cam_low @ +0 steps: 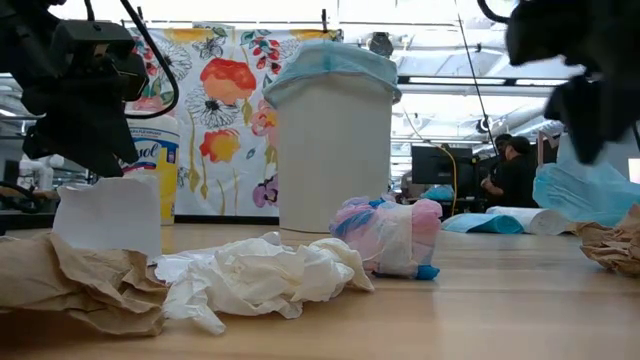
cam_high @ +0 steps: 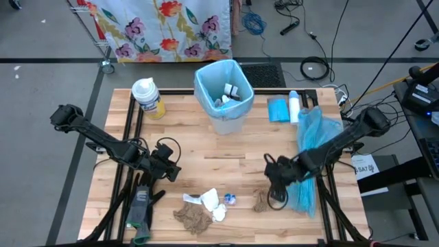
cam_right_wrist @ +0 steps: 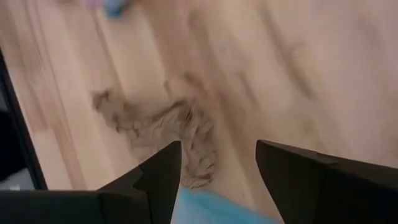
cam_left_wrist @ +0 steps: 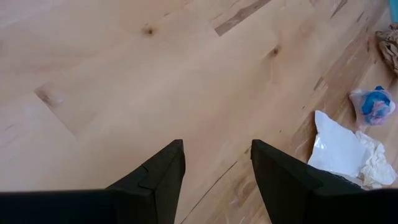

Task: Place trash/remove bag and relplace
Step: Put the brown napkin into the trash bin

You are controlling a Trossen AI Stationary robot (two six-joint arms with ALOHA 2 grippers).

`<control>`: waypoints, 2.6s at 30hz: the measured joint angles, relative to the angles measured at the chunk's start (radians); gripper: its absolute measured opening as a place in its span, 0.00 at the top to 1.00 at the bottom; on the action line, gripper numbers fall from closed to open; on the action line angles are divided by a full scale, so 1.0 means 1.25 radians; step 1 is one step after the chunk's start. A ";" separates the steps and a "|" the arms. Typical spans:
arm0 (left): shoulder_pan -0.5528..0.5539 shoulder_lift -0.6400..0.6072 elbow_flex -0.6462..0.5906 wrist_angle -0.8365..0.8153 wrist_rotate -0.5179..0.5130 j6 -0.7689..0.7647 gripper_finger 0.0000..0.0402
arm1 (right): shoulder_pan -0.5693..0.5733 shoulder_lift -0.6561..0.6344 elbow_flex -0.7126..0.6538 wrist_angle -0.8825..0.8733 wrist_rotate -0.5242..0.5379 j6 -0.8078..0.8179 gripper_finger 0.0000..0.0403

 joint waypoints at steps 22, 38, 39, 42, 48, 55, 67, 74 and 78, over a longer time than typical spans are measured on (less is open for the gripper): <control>0.000 0.000 0.000 0.016 0.014 -0.001 0.54 | 0.060 0.220 -0.009 0.129 -0.012 0.005 0.96; 0.000 0.000 0.000 0.026 0.007 0.000 0.54 | -0.027 -0.051 0.013 0.032 0.132 0.048 1.00; 0.000 0.000 0.000 0.026 0.007 0.000 0.54 | -0.036 -0.061 0.030 0.003 0.137 0.047 1.00; 0.000 0.000 0.000 0.024 0.008 0.000 0.54 | -0.062 -0.076 0.101 -0.114 0.164 0.029 1.00; 0.000 0.000 0.000 0.015 0.008 0.000 0.54 | -0.121 -0.075 0.307 -0.359 0.225 -0.026 1.00; 0.000 0.000 0.000 0.018 0.014 0.000 0.54 | -0.216 -0.075 0.518 -0.442 0.345 -0.176 1.00; 0.000 0.000 0.000 0.023 0.013 0.001 0.54 | -0.451 -0.042 0.634 -0.189 0.287 -0.450 1.00; 0.000 0.000 0.000 0.020 0.013 0.005 0.54 | -0.571 0.074 0.747 -0.147 0.199 -0.540 1.00; 0.000 0.000 0.000 0.020 0.013 0.005 0.54 | -0.628 0.153 0.811 -0.117 0.159 -0.566 1.00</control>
